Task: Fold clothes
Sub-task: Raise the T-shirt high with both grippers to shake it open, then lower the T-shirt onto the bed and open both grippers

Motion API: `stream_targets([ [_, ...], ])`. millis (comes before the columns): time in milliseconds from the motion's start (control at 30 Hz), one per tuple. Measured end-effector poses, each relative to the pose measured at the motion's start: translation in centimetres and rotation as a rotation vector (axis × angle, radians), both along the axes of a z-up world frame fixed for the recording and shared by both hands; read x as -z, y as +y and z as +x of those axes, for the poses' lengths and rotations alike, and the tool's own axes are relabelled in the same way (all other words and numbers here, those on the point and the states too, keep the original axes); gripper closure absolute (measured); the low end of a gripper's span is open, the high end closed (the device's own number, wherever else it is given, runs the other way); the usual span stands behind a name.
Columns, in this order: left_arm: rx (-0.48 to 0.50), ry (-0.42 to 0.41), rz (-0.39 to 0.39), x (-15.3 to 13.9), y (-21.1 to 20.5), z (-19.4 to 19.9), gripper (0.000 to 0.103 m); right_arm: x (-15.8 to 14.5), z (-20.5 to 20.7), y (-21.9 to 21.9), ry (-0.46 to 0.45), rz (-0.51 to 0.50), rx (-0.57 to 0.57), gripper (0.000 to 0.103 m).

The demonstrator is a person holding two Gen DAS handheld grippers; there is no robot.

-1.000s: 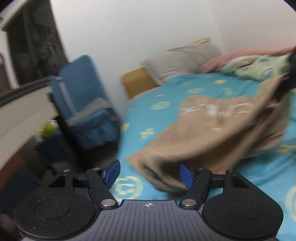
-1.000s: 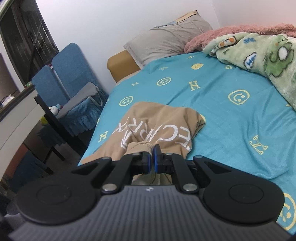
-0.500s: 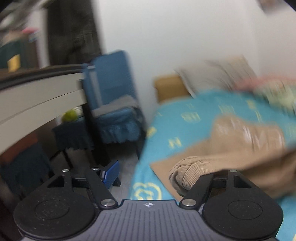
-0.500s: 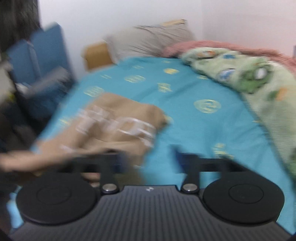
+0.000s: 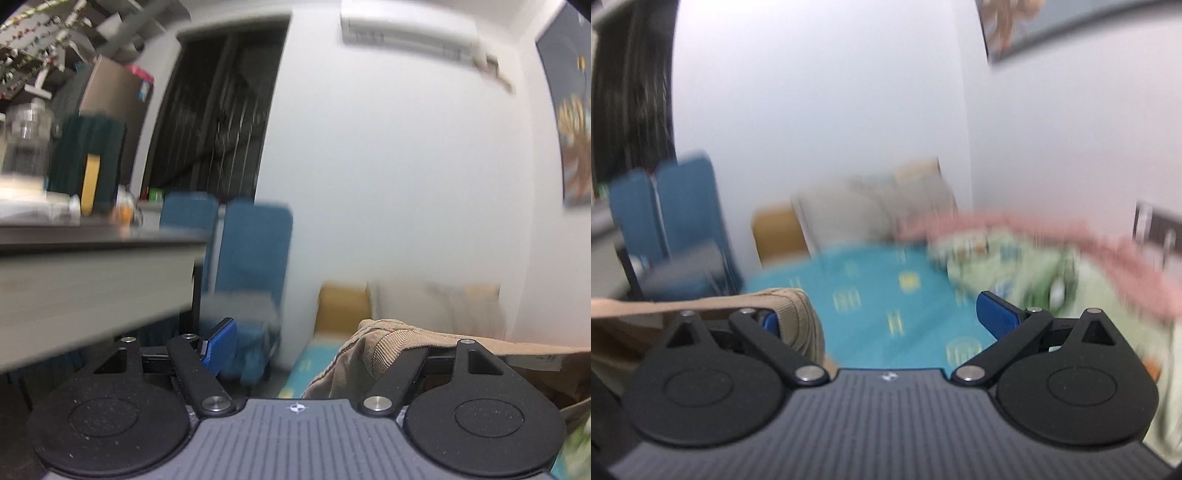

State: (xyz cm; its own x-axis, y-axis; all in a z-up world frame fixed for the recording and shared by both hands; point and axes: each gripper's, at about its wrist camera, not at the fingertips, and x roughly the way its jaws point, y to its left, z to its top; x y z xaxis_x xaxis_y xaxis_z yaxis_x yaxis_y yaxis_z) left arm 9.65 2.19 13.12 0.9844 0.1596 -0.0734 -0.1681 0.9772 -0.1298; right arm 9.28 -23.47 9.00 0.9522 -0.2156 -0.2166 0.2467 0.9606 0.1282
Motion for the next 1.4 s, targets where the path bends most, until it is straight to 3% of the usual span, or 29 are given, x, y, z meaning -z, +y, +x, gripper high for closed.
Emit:
stream_targets([
  [167, 0.032, -0.114, 0.020, -11.3, 0.2, -3.8, 0.027, -10.9, -5.2, -0.4, -0.145, -0.012, -0.017, 0.002],
  [333, 0.068, -0.197, 0.044, -20.3, 1.3, -10.0, 0.027, -18.7, -12.3, 0.2, -0.267, -0.063, -0.034, 0.002],
  [500, 0.128, -0.230, 0.031, -26.5, 2.7, -16.2, 0.027, -23.7, -18.6, -0.1, -0.339, -0.079, -0.042, 0.001],
  [633, 0.182, -0.187, 0.007, -27.9, 3.0, -17.2, 0.024, -25.7, -21.2, -0.6, -0.348, -0.080, -0.043, 0.001],
  [800, 0.231, -0.055, -0.051, -24.7, 3.0, -11.6, 0.024, -23.4, -18.0, -0.9, -0.263, -0.106, -0.027, 0.001],
  [900, 0.232, 0.017, -0.049, -20.8, 2.7, -5.4, 0.024, -19.8, -12.7, -0.8, -0.176, -0.125, -0.018, 0.001],
  [1000, 0.224, 0.075, -0.024, -16.4, 1.8, 1.5, 0.024, -14.7, -5.4, -0.6, -0.057, -0.134, -0.034, 0.001],
  [1133, 0.200, 0.128, 0.006, -10.3, -0.1, 11.4, 0.024, -9.0, 5.1, -3.2, 0.057, -0.058, -0.046, 0.001],
  [1400, 0.149, 0.205, 0.027, 4.2, -3.1, 33.6, 0.019, 3.2, 26.9, -7.1, 0.154, -0.065, 0.009, 0.002],
])
